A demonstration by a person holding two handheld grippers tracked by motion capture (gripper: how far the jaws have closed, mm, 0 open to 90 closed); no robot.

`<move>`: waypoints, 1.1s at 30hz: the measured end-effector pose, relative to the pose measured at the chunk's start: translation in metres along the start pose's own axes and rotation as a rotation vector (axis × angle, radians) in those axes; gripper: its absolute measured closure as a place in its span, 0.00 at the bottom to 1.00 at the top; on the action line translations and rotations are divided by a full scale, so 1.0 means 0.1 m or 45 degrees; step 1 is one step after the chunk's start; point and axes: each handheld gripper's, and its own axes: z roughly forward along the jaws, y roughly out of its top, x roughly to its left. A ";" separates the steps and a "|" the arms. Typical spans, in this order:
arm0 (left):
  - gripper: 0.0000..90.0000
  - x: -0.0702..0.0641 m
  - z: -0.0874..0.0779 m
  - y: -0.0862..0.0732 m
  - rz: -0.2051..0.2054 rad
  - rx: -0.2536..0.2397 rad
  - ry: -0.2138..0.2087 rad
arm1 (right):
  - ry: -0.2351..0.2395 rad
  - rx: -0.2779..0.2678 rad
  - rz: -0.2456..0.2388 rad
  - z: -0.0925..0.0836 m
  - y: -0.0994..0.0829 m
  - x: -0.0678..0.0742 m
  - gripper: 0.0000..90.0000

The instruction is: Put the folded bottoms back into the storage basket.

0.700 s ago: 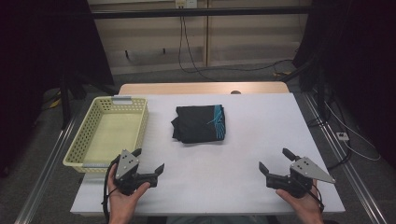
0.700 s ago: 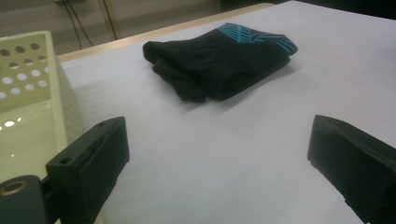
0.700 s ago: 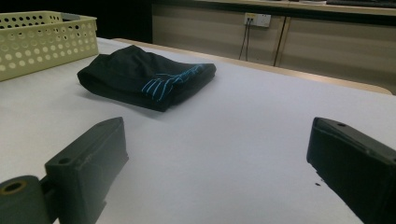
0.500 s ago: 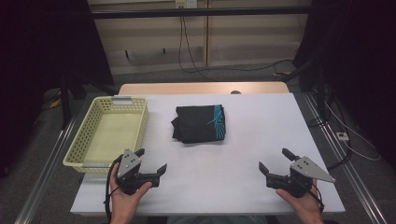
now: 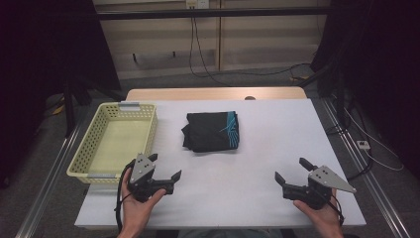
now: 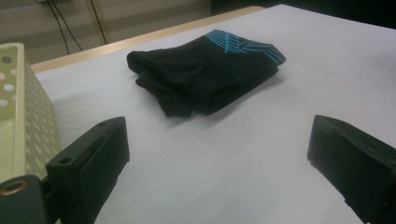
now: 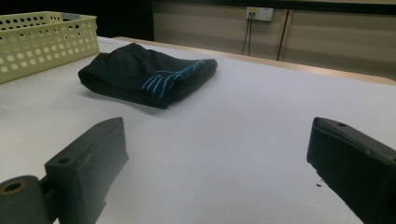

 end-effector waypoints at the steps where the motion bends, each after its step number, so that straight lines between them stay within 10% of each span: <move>1: 0.06 0.00 0.00 0.00 0.000 0.000 0.000 | 0.002 0.000 0.001 0.00 0.00 0.00 0.05; 12: 0.06 0.03 0.20 0.07 -0.036 0.057 -0.048 | 0.005 0.011 0.005 0.02 0.00 0.00 0.05; 15: 0.06 0.00 0.28 0.09 -0.041 0.163 -0.058 | 0.012 0.026 0.010 0.04 -0.01 0.00 0.05; 26: 0.05 0.11 0.50 0.18 -0.113 0.166 -0.118 | 0.021 0.033 -0.005 0.05 -0.01 0.03 0.05; 33: 0.05 0.07 0.61 0.23 -0.055 0.189 -0.114 | 0.020 0.035 -0.007 0.08 0.00 0.02 0.05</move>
